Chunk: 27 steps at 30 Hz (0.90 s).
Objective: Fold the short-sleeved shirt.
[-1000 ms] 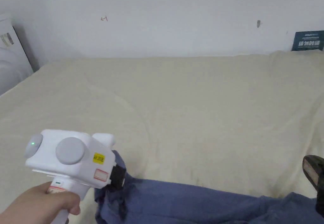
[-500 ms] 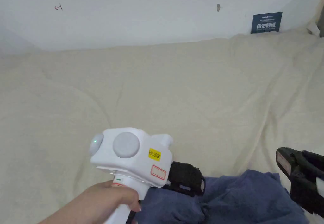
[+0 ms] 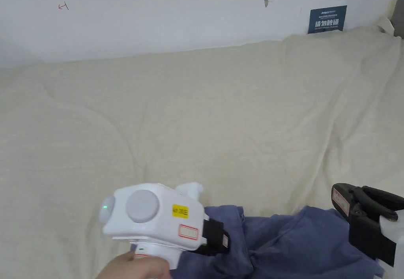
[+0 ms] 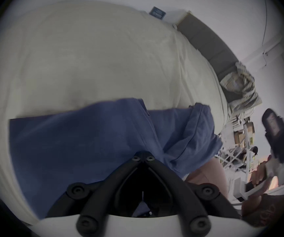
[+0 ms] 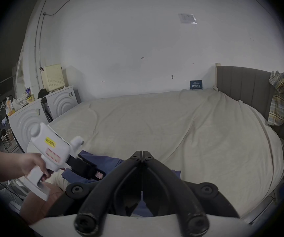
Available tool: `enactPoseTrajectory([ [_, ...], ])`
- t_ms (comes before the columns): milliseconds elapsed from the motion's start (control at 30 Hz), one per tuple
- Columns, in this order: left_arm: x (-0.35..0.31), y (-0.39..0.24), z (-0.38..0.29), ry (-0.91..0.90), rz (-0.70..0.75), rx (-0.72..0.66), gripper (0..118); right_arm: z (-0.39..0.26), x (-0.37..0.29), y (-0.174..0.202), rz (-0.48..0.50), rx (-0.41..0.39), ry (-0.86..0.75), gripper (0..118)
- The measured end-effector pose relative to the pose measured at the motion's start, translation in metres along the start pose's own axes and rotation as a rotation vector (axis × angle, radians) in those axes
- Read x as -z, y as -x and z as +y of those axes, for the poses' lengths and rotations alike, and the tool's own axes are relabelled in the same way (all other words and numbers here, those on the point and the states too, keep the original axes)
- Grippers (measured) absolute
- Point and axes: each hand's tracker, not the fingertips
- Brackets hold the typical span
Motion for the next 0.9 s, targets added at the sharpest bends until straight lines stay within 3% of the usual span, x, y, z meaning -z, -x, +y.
enactPoseTrajectory([
  [200,0.01,-0.028,0.001,0.02,0.025,0.038,0,0.0,-0.002,-0.002,-0.024,-0.009,0.011,0],
  [333,-0.014,-0.045,-0.002,0.0,-0.197,0.097,0,0.002,-0.001,-0.002,-0.02,-0.007,0.016,0],
  [400,-0.029,-0.043,-0.004,0.017,-0.403,0.067,0,0.003,0.002,0.0,-0.017,-0.002,0.017,0],
  [467,-0.052,-0.031,-0.007,-0.046,-0.482,0.05,0,0.005,0.002,0.001,-0.007,0.014,0.015,0],
  [533,-0.078,-0.009,-0.009,-0.155,-0.393,0.037,0,0.007,0.001,0.002,-0.001,0.022,0.011,0],
  [600,-0.105,0.027,-0.009,-0.209,-0.208,-0.008,0,0.007,0.001,0.003,0.001,0.015,0.012,0],
  [733,-0.135,0.122,-0.017,-0.192,-0.17,-0.235,0,0.006,0.005,0.008,0.003,-0.013,0.023,0],
  [767,-0.138,0.146,-0.022,-0.189,-0.205,-0.274,10,0.007,0.007,0.01,0.004,-0.015,0.027,0],
  [833,-0.14,0.183,-0.032,-0.215,-0.322,-0.334,87,0.007,0.009,0.013,0.01,-0.011,0.034,0],
  [867,-0.139,0.189,-0.04,-0.249,-0.391,-0.351,118,0.007,0.011,0.015,0.015,-0.006,0.039,0],
  [900,-0.135,0.199,-0.043,-0.238,-0.434,-0.368,118,0.008,0.012,0.018,0.018,-0.004,0.047,0],
])
